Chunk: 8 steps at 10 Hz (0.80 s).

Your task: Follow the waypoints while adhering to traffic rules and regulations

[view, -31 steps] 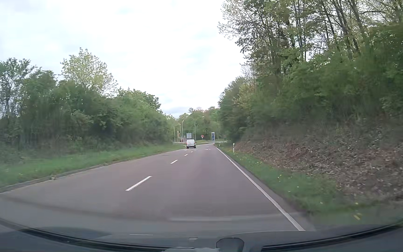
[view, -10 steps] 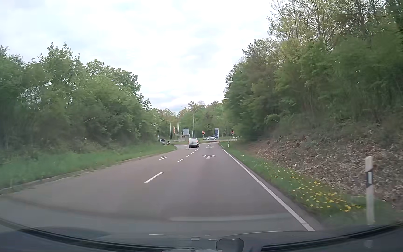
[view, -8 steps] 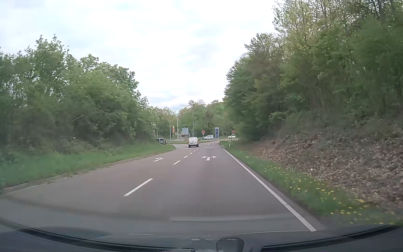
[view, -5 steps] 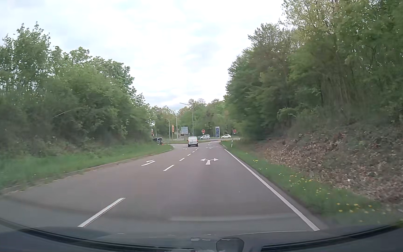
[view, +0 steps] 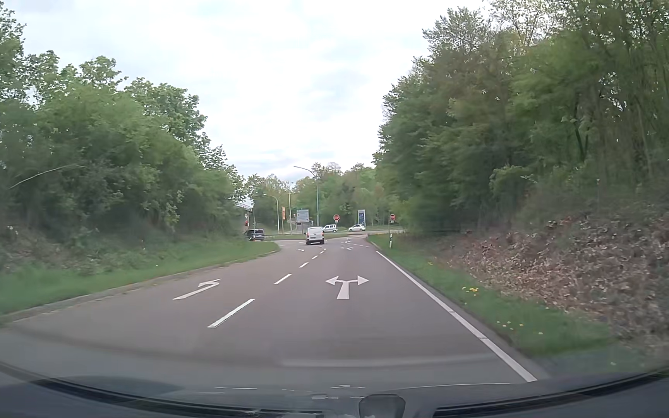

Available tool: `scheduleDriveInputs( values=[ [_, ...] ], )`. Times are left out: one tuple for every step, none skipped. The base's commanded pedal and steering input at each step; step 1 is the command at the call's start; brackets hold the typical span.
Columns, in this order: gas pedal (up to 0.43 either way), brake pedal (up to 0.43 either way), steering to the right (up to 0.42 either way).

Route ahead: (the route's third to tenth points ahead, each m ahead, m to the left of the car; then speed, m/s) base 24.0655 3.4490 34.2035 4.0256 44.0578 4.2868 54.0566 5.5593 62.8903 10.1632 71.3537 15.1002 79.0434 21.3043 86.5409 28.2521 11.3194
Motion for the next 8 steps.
scheduleDriveInputs(
  values=[
    [0.000, 0.000, 0.000],
    [0.000, 0.000, 0.000],
    [0.000, 0.000, 0.000],
    [0.000, 0.006, 0.000],
    [0.000, 0.030, 0.000],
    [0.000, 0.079, 0.000],
    [0.000, 0.116, 0.000],
    [0.000, 0.128, 0.000]
  ],
)
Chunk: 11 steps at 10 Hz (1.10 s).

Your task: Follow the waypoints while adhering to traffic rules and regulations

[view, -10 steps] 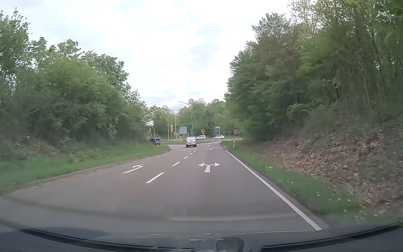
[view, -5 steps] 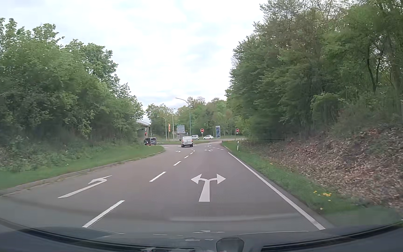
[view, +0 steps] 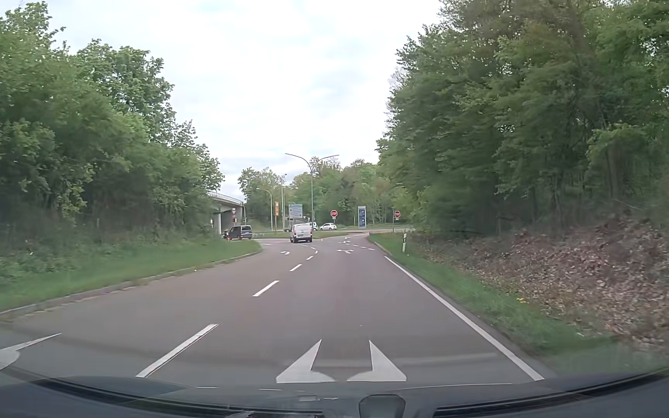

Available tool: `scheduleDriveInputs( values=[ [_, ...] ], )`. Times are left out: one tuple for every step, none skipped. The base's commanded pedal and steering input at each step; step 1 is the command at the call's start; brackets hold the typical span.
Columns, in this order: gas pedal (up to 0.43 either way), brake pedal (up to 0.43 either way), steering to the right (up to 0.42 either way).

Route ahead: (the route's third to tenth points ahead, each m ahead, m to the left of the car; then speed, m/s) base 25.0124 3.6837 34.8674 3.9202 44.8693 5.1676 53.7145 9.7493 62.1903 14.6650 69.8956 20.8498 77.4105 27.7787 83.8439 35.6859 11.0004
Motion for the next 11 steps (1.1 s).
scheduleDriveInputs(
  values=[
    [0.000, 0.134, 0.000],
    [0.000, 0.146, 0.000],
    [0.000, 0.152, 0.000],
    [0.000, 0.152, 0.000],
    [0.000, 0.165, 0.000],
    [0.000, 0.171, -0.001],
    [0.000, 0.177, -0.001],
    [0.000, 0.183, -0.001],
    [0.000, 0.183, -0.002],
    [0.000, 0.183, -0.002],
    [0.000, 0.177, -0.002]
  ],
)
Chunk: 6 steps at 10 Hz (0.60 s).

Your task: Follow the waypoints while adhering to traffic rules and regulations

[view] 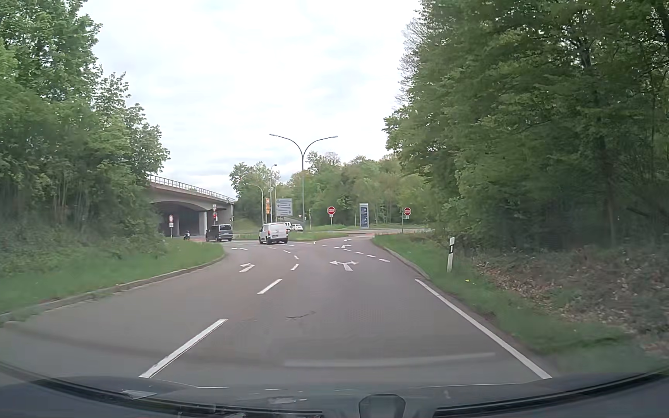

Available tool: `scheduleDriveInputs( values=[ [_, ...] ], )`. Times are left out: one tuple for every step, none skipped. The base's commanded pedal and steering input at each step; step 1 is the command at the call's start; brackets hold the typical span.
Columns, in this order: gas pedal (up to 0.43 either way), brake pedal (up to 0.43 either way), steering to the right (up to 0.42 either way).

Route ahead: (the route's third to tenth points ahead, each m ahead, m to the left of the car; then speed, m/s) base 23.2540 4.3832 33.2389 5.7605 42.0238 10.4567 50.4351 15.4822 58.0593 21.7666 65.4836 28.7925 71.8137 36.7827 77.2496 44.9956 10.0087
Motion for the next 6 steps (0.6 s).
scheduleDriveInputs(
  values=[
    [0.000, 0.171, -0.003],
    [0.000, 0.165, -0.005],
    [0.000, 0.152, -0.011],
    [0.000, 0.152, -0.011],
    [0.000, 0.146, -0.011],
    [0.000, 0.146, -0.011]
  ],
)
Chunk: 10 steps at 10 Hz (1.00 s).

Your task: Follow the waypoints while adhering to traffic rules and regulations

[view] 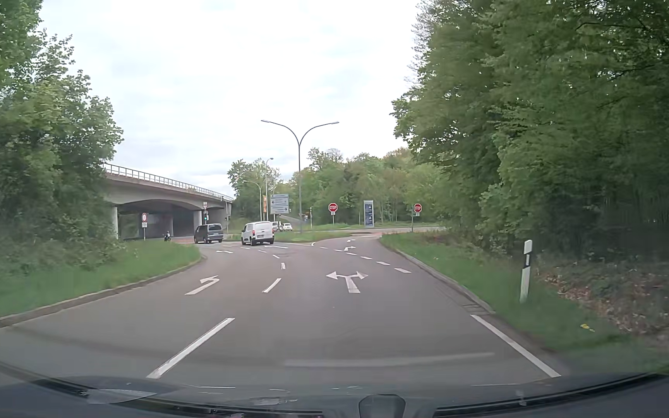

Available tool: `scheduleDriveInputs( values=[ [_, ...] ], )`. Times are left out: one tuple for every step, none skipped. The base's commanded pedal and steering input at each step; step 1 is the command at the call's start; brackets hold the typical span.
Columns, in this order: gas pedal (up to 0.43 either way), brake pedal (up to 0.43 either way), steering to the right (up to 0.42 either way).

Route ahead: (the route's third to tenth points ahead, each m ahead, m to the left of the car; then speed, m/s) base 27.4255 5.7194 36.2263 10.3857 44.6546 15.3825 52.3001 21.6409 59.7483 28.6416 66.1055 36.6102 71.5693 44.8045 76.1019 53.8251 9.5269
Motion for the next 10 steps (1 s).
scheduleDriveInputs(
  values=[
    [0.000, 0.146, -0.011],
    [0.000, 0.146, -0.012],
    [0.000, 0.146, -0.012],
    [0.000, 0.146, -0.012],
    [0.000, 0.146, -0.012],
    [0.000, 0.146, -0.013],
    [0.000, 0.146, -0.014],
    [0.000, 0.146, -0.017],
    [0.000, 0.146, -0.022],
    [0.000, 0.140, -0.027]
  ],
)
